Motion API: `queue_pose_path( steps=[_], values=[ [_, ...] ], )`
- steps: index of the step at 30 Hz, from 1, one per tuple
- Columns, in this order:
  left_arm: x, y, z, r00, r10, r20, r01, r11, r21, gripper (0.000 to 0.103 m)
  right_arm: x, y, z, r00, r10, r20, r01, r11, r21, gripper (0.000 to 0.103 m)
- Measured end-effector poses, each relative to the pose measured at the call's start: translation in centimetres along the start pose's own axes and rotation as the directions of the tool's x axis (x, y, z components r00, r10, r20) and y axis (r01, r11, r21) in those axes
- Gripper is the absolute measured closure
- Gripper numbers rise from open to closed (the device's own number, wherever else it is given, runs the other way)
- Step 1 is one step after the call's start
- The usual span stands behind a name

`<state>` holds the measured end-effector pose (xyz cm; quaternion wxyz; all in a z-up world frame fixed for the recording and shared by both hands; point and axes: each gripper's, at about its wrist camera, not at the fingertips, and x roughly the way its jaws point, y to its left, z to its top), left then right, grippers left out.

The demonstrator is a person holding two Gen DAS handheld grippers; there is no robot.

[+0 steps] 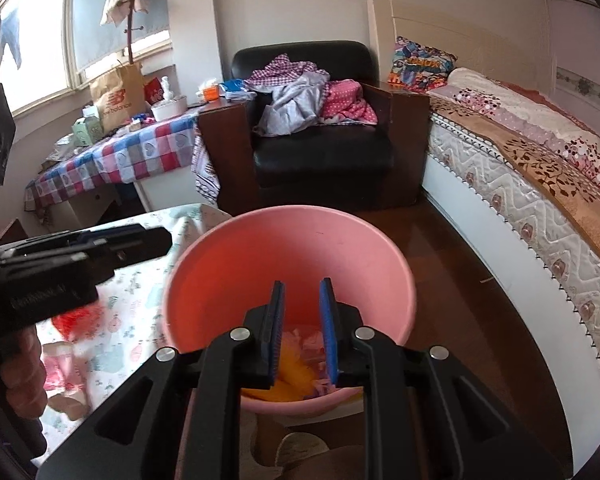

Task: Collect trash
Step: 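Open both grippers to drop the net and wrap into the bucket, then move both grippers back toward the remaining trash on the table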

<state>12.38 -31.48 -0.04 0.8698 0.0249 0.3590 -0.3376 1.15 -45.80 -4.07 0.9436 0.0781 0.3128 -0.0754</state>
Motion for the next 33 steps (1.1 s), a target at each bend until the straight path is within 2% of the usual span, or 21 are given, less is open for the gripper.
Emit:
queue_pose_path(
  steps=[1,3,4,8,14,19,23,27,29,33],
  values=[
    [-0.6,0.1,0.1,1.0,0.0,0.008,0.0,1.0,-0.001,0.067,-0.3,0.2,0.1,1.0,0.007,0.003,-0.007,1.0,-0.001,0.084],
    [-2.4,0.5,0.1,0.999,0.007,0.035,-0.007,1.0,0.004,0.059,-0.9,0.9,0.1,0.999,0.033,0.009,-0.033,0.999,-0.003,0.066],
    [-3.3,0.8,0.0,0.999,0.012,0.05,-0.012,1.0,0.007,0.057,-1.2,1.3,0.0,0.999,0.051,0.013,-0.051,0.999,-0.004,0.064],
    [-6.7,2.4,-0.6,0.995,0.046,0.091,-0.047,0.999,0.007,0.057,-2.3,3.0,-0.1,0.995,0.101,0.021,-0.1,0.995,-0.024,0.063],
    [-12.5,6.8,-1.9,0.982,0.13,0.137,-0.123,0.991,-0.054,0.057,-3.6,6.4,-0.6,0.978,0.21,0.016,-0.209,0.976,-0.056,0.063],
    [-17.1,10.5,-4.0,0.963,0.224,0.153,-0.209,0.972,-0.105,0.057,-3.4,9.5,-1.8,0.946,0.318,-0.06,-0.322,0.944,-0.068,0.063],
    [-20.7,13.8,-6.8,0.94,0.312,0.137,-0.291,0.945,-0.152,0.057,-3.3,11.9,-3.2,0.921,0.369,-0.123,-0.38,0.92,-0.091,0.063],
    [-23.4,16.9,-10.3,0.92,0.383,0.085,-0.358,0.909,-0.215,0.057,-3.6,13.3,-4.1,0.9,0.409,-0.152,-0.424,0.901,-0.091,0.063],
    [-24.8,18.2,-12.4,0.916,0.398,0.049,-0.374,0.892,-0.253,0.057,-3.7,13.9,-4.4,0.892,0.422,-0.163,-0.439,0.894,-0.089,0.063],
    [-26.4,19.1,-16.0,0.915,0.403,0.0,-0.387,0.878,-0.282,0.057,-3.6,14.8,-4.9,0.881,0.437,-0.182,-0.457,0.885,-0.089,0.063]
  ],
)
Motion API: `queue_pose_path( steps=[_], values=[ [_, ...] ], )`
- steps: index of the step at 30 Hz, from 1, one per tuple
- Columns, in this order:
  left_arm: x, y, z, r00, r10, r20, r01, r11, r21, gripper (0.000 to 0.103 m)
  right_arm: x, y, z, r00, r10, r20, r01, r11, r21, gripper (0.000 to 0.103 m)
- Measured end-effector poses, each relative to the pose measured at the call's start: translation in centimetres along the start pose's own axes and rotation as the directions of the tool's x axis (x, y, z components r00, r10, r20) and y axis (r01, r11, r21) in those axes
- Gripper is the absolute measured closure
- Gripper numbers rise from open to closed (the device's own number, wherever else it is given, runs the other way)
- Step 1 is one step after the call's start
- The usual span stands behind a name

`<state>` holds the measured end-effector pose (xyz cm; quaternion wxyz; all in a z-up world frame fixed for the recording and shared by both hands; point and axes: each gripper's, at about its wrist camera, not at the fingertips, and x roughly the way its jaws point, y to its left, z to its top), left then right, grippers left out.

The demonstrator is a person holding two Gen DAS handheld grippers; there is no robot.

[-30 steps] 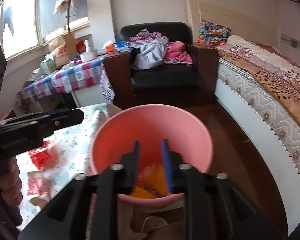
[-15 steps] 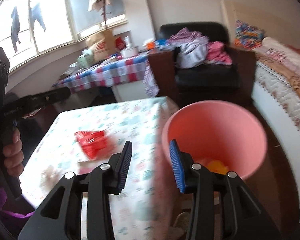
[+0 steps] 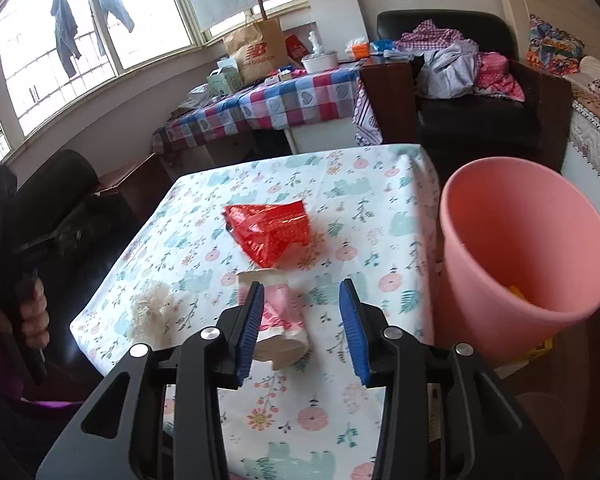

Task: Collect trash
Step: 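Move both grippers back toward the remaining trash on the table, then grasp the clear bubble wrap with the left gripper while the right gripper grasps the paper cup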

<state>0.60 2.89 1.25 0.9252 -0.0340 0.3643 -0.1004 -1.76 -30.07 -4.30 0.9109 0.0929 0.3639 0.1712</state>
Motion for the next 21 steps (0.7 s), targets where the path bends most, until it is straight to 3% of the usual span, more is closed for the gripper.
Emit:
queue_pose_path(
  steps=[7,11,15,19,21],
  values=[
    [0.3,1.3,-4.2,0.988,-0.073,-0.138,0.058,0.993,-0.106,0.057,0.9,1.1,-0.2,0.999,0.027,-0.031,-0.028,1.0,-0.014,0.063],
    [1.7,-0.6,-5.0,0.972,-0.08,-0.222,0.064,0.995,-0.075,0.058,0.9,1.8,-0.7,0.999,0.031,-0.045,-0.033,0.999,-0.041,0.063],
    [2.5,-2.1,-5.6,0.953,-0.134,-0.272,0.117,0.99,-0.078,0.058,0.9,1.7,-1.0,0.998,0.041,-0.048,-0.043,0.998,-0.038,0.063],
    [4.7,-3.6,-6.2,0.934,-0.082,-0.348,0.072,0.997,-0.043,0.058,1.1,1.5,-1.2,0.997,0.05,-0.057,-0.051,0.998,-0.027,0.063],
    [5.4,-3.5,-6.5,0.928,-0.063,-0.366,0.054,0.998,-0.037,0.063,1.1,1.5,-1.2,0.997,0.052,-0.063,-0.054,0.998,-0.033,0.063]
  ],
)
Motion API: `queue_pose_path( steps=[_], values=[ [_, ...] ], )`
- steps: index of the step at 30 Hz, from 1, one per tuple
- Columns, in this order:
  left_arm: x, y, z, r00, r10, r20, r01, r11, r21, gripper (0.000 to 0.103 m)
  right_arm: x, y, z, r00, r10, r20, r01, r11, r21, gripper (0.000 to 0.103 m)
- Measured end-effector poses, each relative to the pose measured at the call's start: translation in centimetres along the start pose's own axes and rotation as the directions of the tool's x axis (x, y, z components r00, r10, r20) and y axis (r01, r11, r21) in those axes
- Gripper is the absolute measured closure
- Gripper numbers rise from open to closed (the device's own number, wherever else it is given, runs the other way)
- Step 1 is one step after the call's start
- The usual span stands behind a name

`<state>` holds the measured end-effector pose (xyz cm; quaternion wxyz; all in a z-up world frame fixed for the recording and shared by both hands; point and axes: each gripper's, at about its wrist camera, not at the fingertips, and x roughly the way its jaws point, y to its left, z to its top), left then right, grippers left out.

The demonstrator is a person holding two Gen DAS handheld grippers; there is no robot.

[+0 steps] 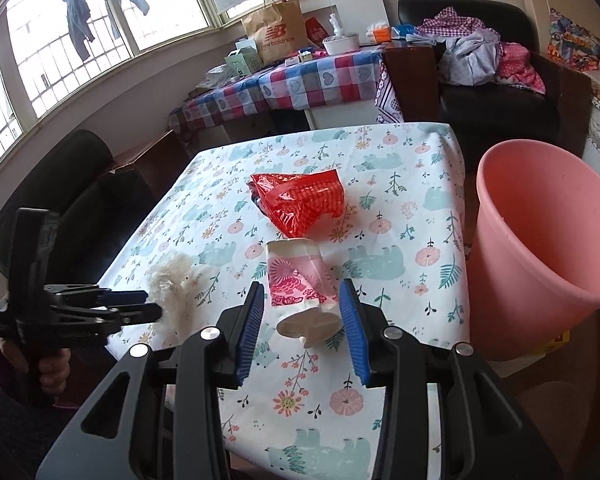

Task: Collect trash
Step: 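Grasp the clear bubble wrap with the left gripper while the right gripper grasps the paper cup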

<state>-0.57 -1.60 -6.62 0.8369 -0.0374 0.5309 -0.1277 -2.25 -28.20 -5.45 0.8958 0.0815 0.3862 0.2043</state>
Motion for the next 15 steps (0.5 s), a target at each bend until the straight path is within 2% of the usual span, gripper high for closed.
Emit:
queue_pose_path(
  steps=[2,5,11,15],
  values=[
    [0.3,0.1,0.0,1.0,0.023,0.001,-0.023,1.0,-0.001,0.077,0.1,-0.1,-0.1,1.0,0.004,-0.007,-0.004,1.0,-0.002,0.063],
    [0.2,0.4,0.0,0.999,0.034,0.017,-0.034,0.999,0.005,0.084,0.2,-0.2,-0.2,1.0,0.017,-0.016,-0.017,1.0,0.002,0.063],
    [-1.3,0.7,0.4,0.994,0.05,0.096,-0.053,0.998,0.026,0.087,0.7,-0.1,-0.4,0.997,0.052,-0.051,-0.052,0.999,0.009,0.063],
    [-2.5,1.2,0.9,0.988,0.041,0.149,-0.045,0.999,0.021,0.087,1.2,0.1,-0.9,0.995,0.039,-0.087,-0.04,0.999,-0.008,0.063]
  ],
)
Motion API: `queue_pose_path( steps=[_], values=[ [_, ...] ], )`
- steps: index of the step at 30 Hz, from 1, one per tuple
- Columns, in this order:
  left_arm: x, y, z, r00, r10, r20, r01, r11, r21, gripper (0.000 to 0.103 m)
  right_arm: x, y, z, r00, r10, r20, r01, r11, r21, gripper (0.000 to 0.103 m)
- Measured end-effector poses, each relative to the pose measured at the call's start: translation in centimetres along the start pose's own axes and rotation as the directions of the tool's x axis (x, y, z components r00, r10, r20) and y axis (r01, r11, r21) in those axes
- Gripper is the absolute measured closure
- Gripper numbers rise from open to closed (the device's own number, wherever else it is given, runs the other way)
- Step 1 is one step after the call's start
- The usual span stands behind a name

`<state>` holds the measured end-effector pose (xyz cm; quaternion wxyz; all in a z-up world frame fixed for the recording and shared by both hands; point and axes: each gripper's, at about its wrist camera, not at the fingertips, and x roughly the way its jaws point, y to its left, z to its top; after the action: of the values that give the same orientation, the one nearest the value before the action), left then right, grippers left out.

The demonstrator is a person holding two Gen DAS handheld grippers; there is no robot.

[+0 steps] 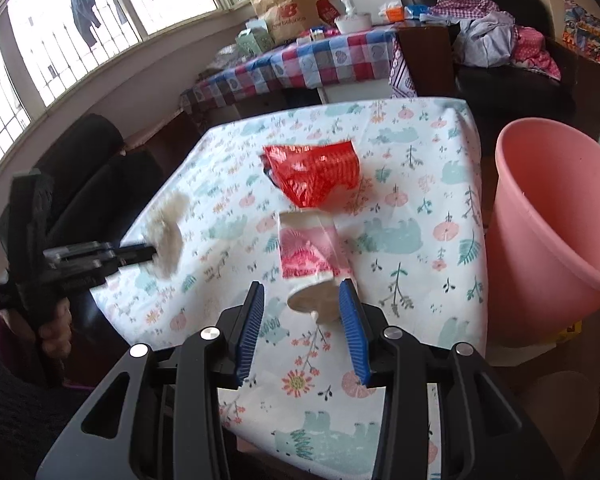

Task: Collect trash
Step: 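Grasp the clear bubble wrap with the left gripper while the right gripper grasps the paper cup, then lift the bubble wrap and paper cup and carry them over the pink bucket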

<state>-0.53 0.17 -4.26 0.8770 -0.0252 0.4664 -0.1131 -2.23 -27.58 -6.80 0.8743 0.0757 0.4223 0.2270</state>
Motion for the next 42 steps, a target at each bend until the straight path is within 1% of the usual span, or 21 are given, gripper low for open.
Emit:
queue_pose_path(
  steps=[4,6,8,11,15,19,21,23,24,27,32,36,42],
  values=[
    [0.1,0.3,0.3,1.0,-0.014,0.005,0.014,1.0,-0.016,0.087,1.0,0.3,-0.2,0.998,-0.043,-0.044,0.042,0.999,-0.019,0.062],
    [0.2,0.4,0.2,1.0,-0.017,0.005,0.017,1.0,-0.017,0.087,1.4,0.6,0.0,0.997,-0.049,-0.054,0.047,0.998,-0.036,0.053],
    [0.3,0.5,0.2,1.0,-0.018,0.003,0.018,1.0,-0.023,0.087,1.7,1.1,0.2,0.996,-0.07,-0.05,0.066,0.995,-0.069,0.053],
    [0.3,0.8,0.1,1.0,-0.017,0.006,0.017,0.999,-0.034,0.087,2.1,1.5,0.6,0.996,-0.075,-0.05,0.07,0.993,-0.097,0.053],
    [0.2,1.2,0.1,1.0,-0.019,0.012,0.02,0.999,-0.046,0.087,2.9,2.2,0.9,0.992,-0.118,-0.034,0.111,0.981,-0.157,0.053],
    [0.2,1.4,0.1,1.0,-0.025,0.018,0.026,0.998,-0.052,0.087,3.8,2.0,0.9,0.986,-0.156,-0.052,0.144,0.973,-0.183,0.053],
    [0.2,1.4,0.1,0.999,-0.031,0.019,0.032,0.998,-0.057,0.087,4.2,1.7,0.8,0.986,-0.151,-0.068,0.137,0.975,-0.175,0.053],
    [0.2,1.4,0.1,0.999,-0.035,0.023,0.037,0.998,-0.058,0.087,4.2,1.3,0.6,0.989,-0.135,-0.066,0.124,0.98,-0.156,0.053],
    [0.2,1.4,0.1,0.999,-0.038,0.025,0.04,0.998,-0.057,0.087,4.1,1.1,0.5,0.99,-0.127,-0.066,0.116,0.983,-0.145,0.059],
    [0.1,1.3,0.2,0.999,-0.042,0.031,0.044,0.997,-0.056,0.087,3.7,0.7,0.3,0.992,-0.111,-0.062,0.104,0.988,-0.116,0.059],
    [-0.3,1.0,0.6,0.997,-0.055,0.054,0.058,0.997,-0.048,0.087,2.4,0.0,0.1,0.996,-0.089,-0.03,0.087,0.994,-0.068,0.059],
    [-0.6,0.2,1.4,0.994,-0.073,0.086,0.076,0.997,-0.026,0.087,0.4,-0.6,0.2,0.997,-0.074,0.021,0.074,0.997,-0.028,0.059],
    [-0.9,-2.7,3.5,0.981,-0.14,0.132,0.135,0.99,0.047,0.087,-2.5,-2.1,0.5,0.991,-0.081,0.103,0.076,0.996,0.049,0.059]
  ],
)
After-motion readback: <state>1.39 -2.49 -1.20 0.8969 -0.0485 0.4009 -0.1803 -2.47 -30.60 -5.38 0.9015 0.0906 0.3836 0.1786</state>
